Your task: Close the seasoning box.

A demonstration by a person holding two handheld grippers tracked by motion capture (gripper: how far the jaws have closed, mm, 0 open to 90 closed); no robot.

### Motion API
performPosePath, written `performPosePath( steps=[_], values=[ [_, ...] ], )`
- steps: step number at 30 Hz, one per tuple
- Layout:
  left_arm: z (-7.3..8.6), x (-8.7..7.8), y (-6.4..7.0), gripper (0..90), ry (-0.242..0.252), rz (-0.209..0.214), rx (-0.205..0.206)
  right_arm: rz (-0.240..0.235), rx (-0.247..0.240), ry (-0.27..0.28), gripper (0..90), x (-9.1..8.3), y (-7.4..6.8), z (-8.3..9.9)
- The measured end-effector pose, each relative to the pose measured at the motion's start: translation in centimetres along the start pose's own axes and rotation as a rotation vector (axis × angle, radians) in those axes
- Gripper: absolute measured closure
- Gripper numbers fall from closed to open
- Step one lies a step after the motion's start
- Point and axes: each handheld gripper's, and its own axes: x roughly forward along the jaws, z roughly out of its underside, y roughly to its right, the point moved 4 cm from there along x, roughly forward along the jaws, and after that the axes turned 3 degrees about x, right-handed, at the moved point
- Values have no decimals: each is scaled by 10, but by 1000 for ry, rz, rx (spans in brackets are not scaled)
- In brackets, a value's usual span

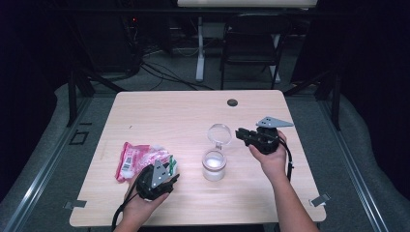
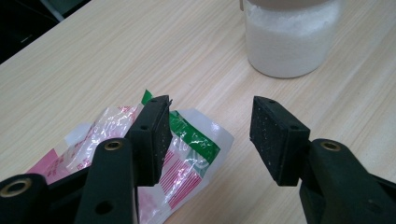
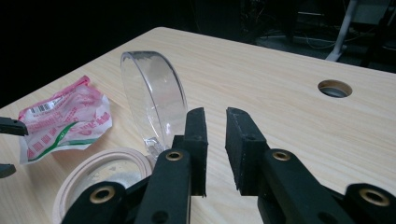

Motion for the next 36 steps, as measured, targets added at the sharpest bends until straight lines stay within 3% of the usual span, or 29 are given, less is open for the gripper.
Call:
performPosePath(
  steps=[7, 18, 32, 36],
  values=[
    [2, -3, -4, 492, 1, -11, 8, -10, 16, -30, 791, 7, 5, 5],
    [10, -17, -23, 501, 12, -50, -42, -11, 37, -29, 806, 13, 8, 5],
    [26, -26, -42, 497, -15, -103, -64, -11, 30, -35, 796, 17, 7, 6],
    [34, -28, -51, 496, -22, -122, -93, -11, 30, -35, 795, 17, 6, 6]
  ],
)
